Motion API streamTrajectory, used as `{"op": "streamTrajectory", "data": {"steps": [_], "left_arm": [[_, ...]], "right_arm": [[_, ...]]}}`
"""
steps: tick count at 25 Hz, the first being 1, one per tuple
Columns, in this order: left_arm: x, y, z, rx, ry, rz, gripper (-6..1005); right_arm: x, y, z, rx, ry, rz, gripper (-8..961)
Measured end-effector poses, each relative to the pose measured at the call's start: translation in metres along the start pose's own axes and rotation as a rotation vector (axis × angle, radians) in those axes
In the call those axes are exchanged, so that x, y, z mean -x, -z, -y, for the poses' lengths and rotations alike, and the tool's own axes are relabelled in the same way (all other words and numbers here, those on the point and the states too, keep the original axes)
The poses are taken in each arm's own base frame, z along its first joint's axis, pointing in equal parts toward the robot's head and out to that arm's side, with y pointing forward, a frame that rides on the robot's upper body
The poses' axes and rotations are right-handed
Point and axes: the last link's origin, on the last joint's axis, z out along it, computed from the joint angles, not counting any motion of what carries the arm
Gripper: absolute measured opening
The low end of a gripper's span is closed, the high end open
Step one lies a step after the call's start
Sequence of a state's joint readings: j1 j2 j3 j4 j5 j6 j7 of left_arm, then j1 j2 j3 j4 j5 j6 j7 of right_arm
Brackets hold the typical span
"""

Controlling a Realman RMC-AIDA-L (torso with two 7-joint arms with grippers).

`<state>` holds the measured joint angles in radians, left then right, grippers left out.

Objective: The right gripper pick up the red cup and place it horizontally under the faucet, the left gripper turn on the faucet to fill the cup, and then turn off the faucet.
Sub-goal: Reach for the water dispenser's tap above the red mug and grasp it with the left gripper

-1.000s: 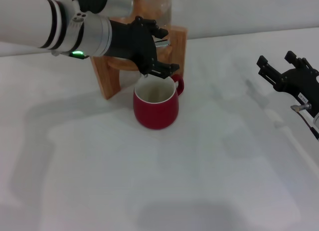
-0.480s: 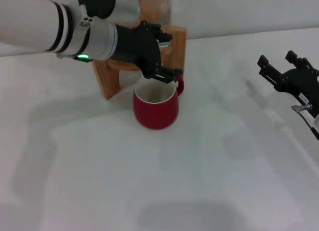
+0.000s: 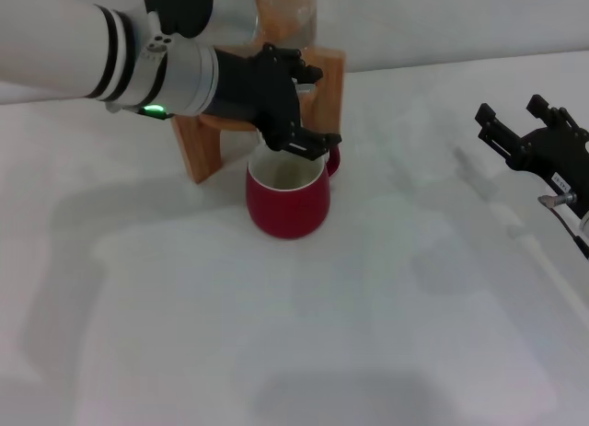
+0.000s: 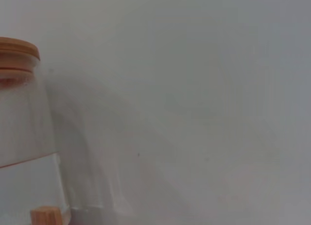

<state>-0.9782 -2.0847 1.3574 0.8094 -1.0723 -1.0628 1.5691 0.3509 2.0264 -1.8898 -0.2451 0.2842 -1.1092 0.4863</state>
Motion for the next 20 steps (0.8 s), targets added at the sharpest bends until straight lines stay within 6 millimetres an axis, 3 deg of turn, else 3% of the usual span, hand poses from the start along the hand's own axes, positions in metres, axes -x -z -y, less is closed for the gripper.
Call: {"op": "streamTrajectory", "data": {"steps": [20], "left_arm": [[-0.0026,0.0042,-0.003,0.028,0.003,-0.008,859]], "right_arm": [[0.0006,-0.0011,-0.0004,0.001,0.0,0.002,858]]}}
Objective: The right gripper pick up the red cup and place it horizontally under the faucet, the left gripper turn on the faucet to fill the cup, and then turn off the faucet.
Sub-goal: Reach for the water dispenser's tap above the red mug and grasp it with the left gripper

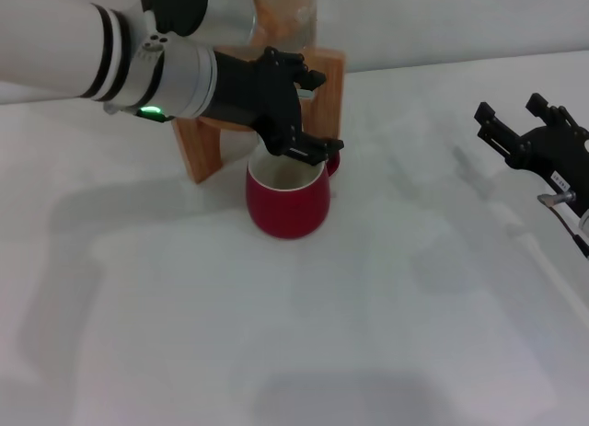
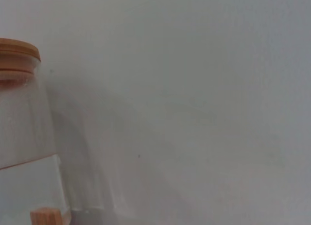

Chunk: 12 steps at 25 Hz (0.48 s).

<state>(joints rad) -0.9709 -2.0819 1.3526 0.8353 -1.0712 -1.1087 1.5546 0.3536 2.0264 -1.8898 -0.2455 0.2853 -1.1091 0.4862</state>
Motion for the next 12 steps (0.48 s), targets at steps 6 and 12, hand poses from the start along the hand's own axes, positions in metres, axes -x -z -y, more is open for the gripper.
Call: {"op": "streamTrajectory", "data": {"steps": [6,12], "left_arm": [[-0.0025,0.0036,-0.0014,0.002,-0.008,-0.002,860],[-0.0026,0.0056,-0.0031,0.012,0.002,-0.003,860]], "right_arm": [[0.0001,-0.0003,-0.0001,0.001,0.0,0.0,858],[0.0001,0.0001,-0.0002,0.001,0.0,0.001,858]]}}
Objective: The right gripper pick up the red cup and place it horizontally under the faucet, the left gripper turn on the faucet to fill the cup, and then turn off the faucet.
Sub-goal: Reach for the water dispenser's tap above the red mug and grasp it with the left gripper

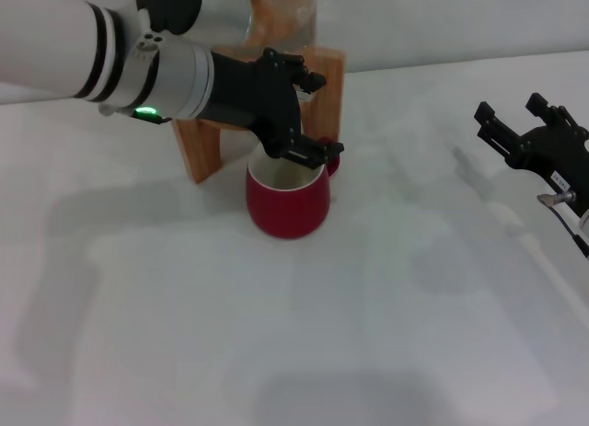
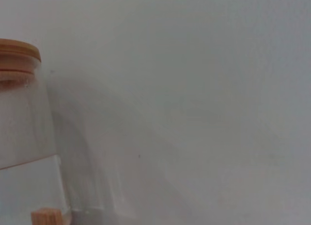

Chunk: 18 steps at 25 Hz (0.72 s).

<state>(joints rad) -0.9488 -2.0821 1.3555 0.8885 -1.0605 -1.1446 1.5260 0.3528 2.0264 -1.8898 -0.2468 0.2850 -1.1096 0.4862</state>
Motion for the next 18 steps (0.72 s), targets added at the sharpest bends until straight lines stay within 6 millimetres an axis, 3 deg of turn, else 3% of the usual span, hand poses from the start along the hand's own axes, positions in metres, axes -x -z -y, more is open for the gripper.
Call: {"op": "streamTrajectory", "data": {"steps": [18], "left_arm": [[0.0002,0.009,-0.0036,0.007,0.002,0.008,859]], "right_arm": [[0.0008,0.0006,-0.0004,0.004,-0.001,0.006,858]]}}
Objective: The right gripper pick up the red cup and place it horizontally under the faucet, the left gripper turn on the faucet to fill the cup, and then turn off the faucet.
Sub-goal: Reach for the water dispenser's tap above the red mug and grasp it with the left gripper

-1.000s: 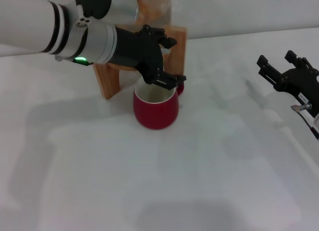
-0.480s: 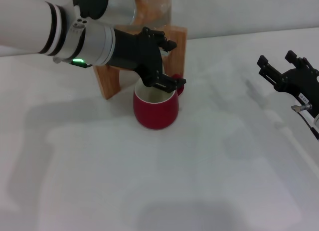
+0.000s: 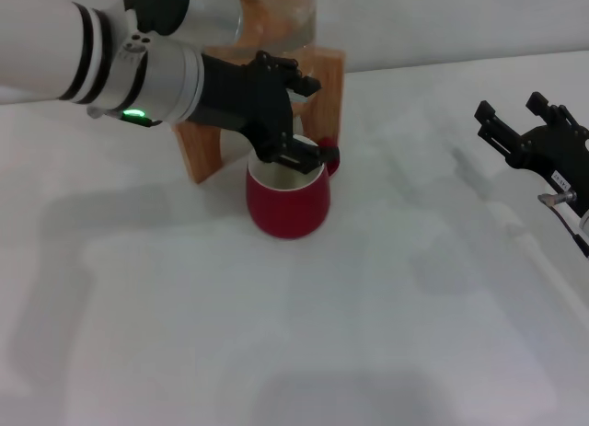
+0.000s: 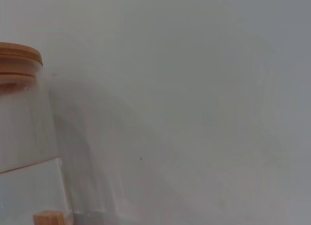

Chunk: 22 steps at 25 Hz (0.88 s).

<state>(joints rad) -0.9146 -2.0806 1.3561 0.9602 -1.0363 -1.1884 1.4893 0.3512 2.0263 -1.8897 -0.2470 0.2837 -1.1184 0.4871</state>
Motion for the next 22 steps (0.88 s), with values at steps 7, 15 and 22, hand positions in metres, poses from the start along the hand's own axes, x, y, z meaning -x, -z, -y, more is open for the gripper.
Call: {"op": "streamTrajectory", "data": {"steps": [7,15,22], "left_arm": [[0.0011,0.0008,-0.0021,0.008,0.009,0.002,860],[0.0003,0.0053,-0.0031,0.006,0.007,0.008,859],[0.0005,0.0085,-0.0047,0.007,0.016,0.006,860]], "right_arm": [[0.0003,0.0,-0.0002,0.001,-0.001,0.002,857],[0.0004,0.0,-0.0002,0.001,-0.001,0.003,857],[0.0004,0.0,-0.0005,0.003,-0.001,0.003,857]]}}
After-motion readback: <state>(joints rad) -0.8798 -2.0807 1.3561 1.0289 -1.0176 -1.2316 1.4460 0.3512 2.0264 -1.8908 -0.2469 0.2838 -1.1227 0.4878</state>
